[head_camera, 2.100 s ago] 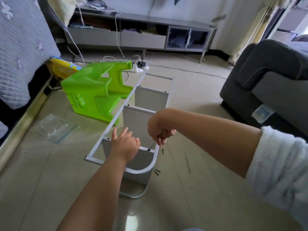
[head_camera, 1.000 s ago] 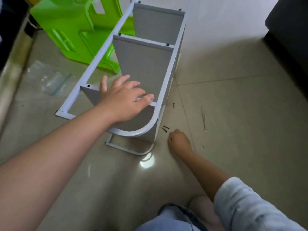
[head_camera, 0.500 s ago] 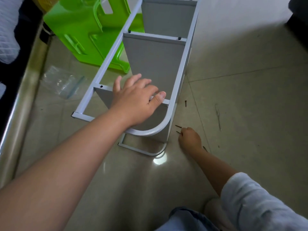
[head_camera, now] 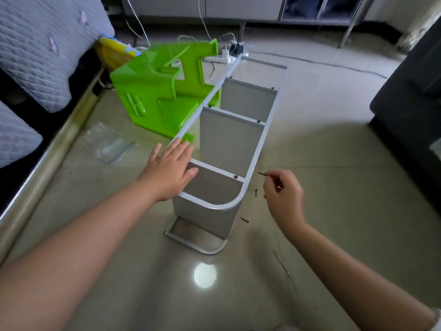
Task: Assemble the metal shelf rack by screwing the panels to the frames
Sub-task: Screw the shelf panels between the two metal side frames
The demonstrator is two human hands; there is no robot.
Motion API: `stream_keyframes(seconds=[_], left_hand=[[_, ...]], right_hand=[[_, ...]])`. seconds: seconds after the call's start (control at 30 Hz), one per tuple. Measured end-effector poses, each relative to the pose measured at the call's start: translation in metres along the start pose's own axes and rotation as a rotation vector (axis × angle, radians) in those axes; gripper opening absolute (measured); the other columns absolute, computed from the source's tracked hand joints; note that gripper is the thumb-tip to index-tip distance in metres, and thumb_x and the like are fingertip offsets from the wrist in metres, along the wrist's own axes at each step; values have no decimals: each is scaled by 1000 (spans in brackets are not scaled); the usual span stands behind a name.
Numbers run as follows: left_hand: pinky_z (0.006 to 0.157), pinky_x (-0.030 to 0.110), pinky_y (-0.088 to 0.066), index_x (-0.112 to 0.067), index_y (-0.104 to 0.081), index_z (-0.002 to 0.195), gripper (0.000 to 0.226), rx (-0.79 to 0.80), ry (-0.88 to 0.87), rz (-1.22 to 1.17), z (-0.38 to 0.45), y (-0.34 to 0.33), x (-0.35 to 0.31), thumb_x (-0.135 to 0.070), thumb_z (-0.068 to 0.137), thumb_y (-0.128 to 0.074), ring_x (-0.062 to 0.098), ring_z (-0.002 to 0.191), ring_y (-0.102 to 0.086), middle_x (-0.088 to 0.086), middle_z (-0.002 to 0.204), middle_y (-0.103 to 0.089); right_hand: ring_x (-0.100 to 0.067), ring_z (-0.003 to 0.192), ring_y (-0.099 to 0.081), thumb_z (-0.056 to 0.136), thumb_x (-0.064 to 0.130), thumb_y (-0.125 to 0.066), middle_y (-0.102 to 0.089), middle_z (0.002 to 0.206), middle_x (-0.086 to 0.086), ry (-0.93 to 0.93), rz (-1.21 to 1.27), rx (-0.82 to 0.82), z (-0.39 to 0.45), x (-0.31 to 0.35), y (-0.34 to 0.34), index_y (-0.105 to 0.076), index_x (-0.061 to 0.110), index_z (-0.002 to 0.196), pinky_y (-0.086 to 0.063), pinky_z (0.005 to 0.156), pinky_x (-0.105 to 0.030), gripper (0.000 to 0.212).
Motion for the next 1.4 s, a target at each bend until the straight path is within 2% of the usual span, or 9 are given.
stream_keyframes(seconds=[0.1, 0.23, 0.4, 0.6, 0.8, 0.97, 1.1, 1.27, 1.4], left_hand=[[116, 42, -1, -7, -7, 149, 65, -12, 220, -100, -9, -5, 21, -40, 98, -31, 18, 145, 6, 6, 158, 2], [109, 38, -22, -2, -16, 145, 61, -52, 282, -265, -15, -10, 30, -31, 96, -38, 26, 138, -25, 16, 151, -23], [107, 33, -27, -5, -14, 147, 58, -96, 216, -386, -18, -12, 32, -23, 96, -36, 27, 135, -30, 13, 151, -24], [109, 29, -21, -9, -11, 149, 57, -127, 211, -408, -17, -16, 36, -22, 98, -33, 24, 138, -26, 9, 154, -18], [103, 33, -31, -10, -19, 147, 53, -110, 242, -544, -16, -20, 37, -22, 98, -34, 27, 132, -36, 11, 149, -30], [68, 21, -37, -10, -58, 123, 30, -118, 312, -1127, -12, -11, 49, -15, 95, -47, 28, 111, -57, 13, 120, -62], [46, 11, -37, -12, -61, 121, 30, -159, 283, -1095, -8, -3, 52, -11, 92, -52, 22, 105, -61, 8, 114, -65], [72, 30, -45, -12, -68, 104, 21, -223, 307, -871, -4, -1, 52, -20, 88, -56, 27, 97, -62, 11, 101, -69], [72, 34, -45, -12, -69, 97, 20, -241, 360, -779, -3, -4, 51, -24, 87, -57, 29, 92, -61, 10, 95, -69]], right_hand=[[-4, 59, -48, 81, 0, -55, -53, 72, 5, 286, 11, 6, 4, 49, -9, -68, -1, 83, -41, 62, -10, 13], [-17, 60, -52, 77, 6, -55, -60, 74, -15, 486, -60, 250, 13, 89, -48, -70, -3, 82, -42, 60, -20, 18], [-37, 77, -58, 86, 9, -45, -57, 88, -21, 651, -341, 489, 25, 110, -103, -66, -5, 88, -49, 66, -41, 25], [-37, 87, -56, 88, 4, -44, -49, 102, -17, 622, -646, 640, 36, 111, -134, -60, 1, 96, -48, 75, -44, 18], [-35, 88, -56, 88, 3, -42, -47, 104, -14, 625, -762, 728, 33, 114, -136, -58, 3, 98, -49, 76, -42, 18], [-33, 93, -56, 90, 5, -41, -48, 108, -12, 592, -783, 731, 31, 115, -133, -59, 4, 103, -47, 80, -38, 22], [-33, 92, -56, 91, 8, -40, -49, 108, -11, 580, -781, 721, 28, 116, -133, -59, 5, 104, -47, 78, -37, 22], [-34, 92, -56, 91, 8, -42, -52, 103, -13, 548, -708, 718, 26, 119, -136, -62, 3, 100, -45, 76, -36, 22], [-33, 91, -55, 91, 6, -42, -52, 101, -16, 528, -668, 728, 25, 118, -136, -62, -1, 97, -41, 75, -34, 22]])
Point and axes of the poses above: each hand's wrist, its own z-axis towards the middle knuckle, its own y-axis out of the back of the hand, x = y × z, the point moved 3 cm from there along z, towards the middle knuckle
